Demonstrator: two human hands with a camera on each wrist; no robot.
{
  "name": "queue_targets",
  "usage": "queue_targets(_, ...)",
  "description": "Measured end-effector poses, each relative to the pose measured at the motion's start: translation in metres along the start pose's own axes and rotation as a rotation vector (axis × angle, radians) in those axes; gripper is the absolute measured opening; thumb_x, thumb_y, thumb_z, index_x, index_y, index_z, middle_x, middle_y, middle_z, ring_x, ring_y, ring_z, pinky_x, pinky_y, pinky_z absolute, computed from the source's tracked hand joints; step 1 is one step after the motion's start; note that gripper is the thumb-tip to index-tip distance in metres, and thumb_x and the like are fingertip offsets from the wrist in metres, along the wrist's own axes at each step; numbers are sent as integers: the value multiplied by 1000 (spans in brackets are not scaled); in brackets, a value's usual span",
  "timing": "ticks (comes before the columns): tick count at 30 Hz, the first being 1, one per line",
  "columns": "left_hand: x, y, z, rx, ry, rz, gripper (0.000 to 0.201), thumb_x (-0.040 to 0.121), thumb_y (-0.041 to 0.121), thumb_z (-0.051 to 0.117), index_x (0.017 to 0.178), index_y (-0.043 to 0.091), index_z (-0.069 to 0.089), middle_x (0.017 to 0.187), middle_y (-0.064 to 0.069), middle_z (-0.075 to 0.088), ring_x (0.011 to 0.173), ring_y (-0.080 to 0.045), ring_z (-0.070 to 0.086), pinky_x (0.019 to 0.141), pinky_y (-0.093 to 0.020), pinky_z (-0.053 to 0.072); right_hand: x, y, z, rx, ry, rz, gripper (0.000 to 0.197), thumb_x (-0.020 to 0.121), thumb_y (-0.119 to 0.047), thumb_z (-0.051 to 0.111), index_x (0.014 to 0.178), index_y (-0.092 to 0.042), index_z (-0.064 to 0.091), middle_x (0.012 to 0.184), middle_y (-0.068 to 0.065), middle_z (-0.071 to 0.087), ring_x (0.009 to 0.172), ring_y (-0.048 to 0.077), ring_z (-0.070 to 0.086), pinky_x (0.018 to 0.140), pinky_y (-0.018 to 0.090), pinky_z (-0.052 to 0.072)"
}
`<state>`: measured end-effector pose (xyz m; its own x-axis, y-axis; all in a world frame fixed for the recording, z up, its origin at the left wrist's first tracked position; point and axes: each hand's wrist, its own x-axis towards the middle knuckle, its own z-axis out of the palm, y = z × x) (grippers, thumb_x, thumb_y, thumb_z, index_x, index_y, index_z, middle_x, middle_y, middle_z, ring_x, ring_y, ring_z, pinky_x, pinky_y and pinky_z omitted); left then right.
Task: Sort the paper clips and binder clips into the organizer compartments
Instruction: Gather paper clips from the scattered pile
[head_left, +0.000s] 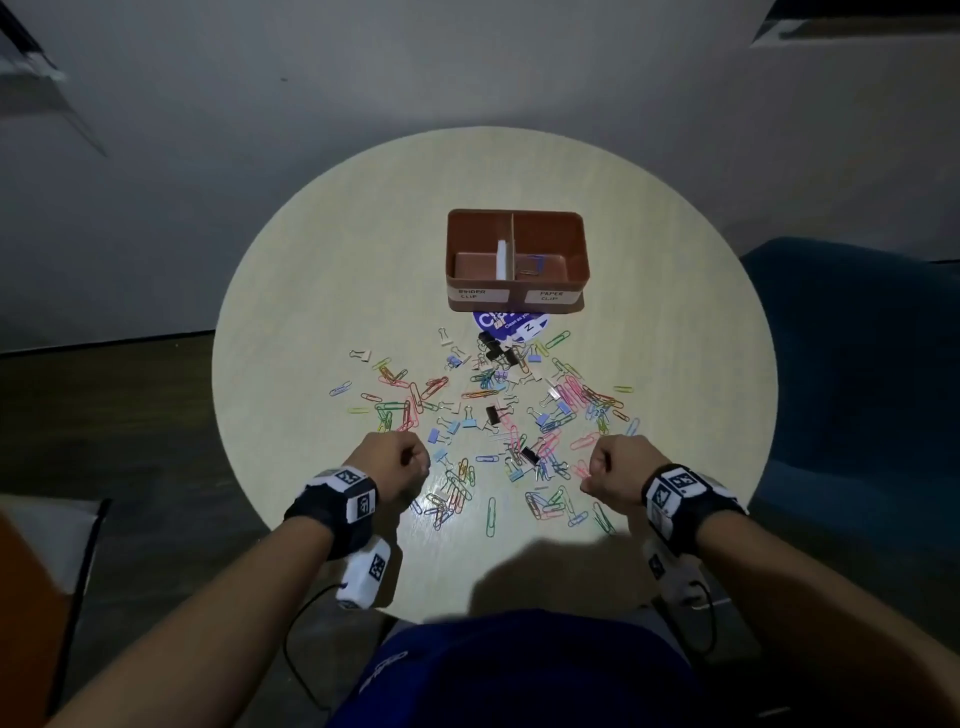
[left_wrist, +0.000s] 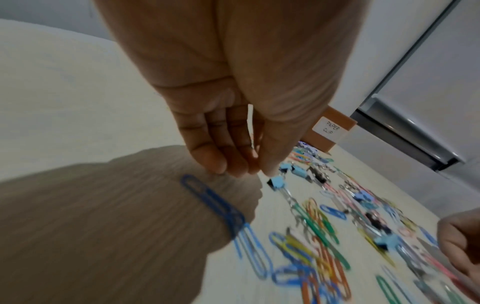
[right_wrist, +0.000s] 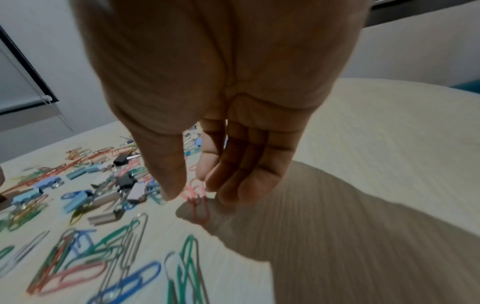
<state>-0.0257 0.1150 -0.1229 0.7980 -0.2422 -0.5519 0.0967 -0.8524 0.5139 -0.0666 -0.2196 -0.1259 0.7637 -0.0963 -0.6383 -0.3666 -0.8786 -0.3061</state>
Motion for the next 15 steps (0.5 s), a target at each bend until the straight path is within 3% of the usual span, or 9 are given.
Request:
queue_targets(3, 0, 2, 13, 76, -45, 112, 7, 88, 21, 62, 88, 25, 68, 91, 6, 68, 86, -15, 63, 78, -28, 51, 1, 5, 12, 5, 30, 8, 19, 76, -26, 77, 76, -21, 59, 82, -1, 65, 75, 17, 62, 62, 27, 49)
queue_targets(5, 3, 6, 23, 182, -68, 186, 16, 88, 25, 65, 104, 23, 67, 100, 2, 62, 95, -17, 58, 87, -32, 48, 2, 7, 17, 21, 49, 5, 19, 77, -24, 77, 74, -22, 58, 82, -1, 65, 76, 18, 63, 62, 26, 45)
queue_targets(8, 8, 13, 35, 264, -52, 229, 28, 89, 30, 65, 117, 25, 63, 109, 0, 54, 101, -18, 54, 89, -33, 47, 2, 10, 20, 35, 66, -10, 20, 78, -23, 77, 73, -21, 57, 80, -2, 65, 75, 18, 62, 61, 25, 43)
queue_targets(13, 14, 22, 42, 395, -21, 249, 16, 92, 24, 58, 107, 19, 61, 107, -4, 51, 97, -25, 57, 82, -37, 52, 0, 12, 23, 36, 93, -11, 23, 81, -24, 76, 86, -22, 53, 80, 1, 65, 72, 19, 63, 65, 29, 50)
queue_targets(15, 16, 22, 42, 402, -29, 256, 14, 92, 19, 54, 103, 17, 63, 103, -5, 53, 95, -26, 57, 82, -40, 53, 0, 13, 26, 62, 120, 2, 24, 81, -24, 76, 89, -21, 54, 79, -1, 64, 71, 17, 62, 62, 27, 47)
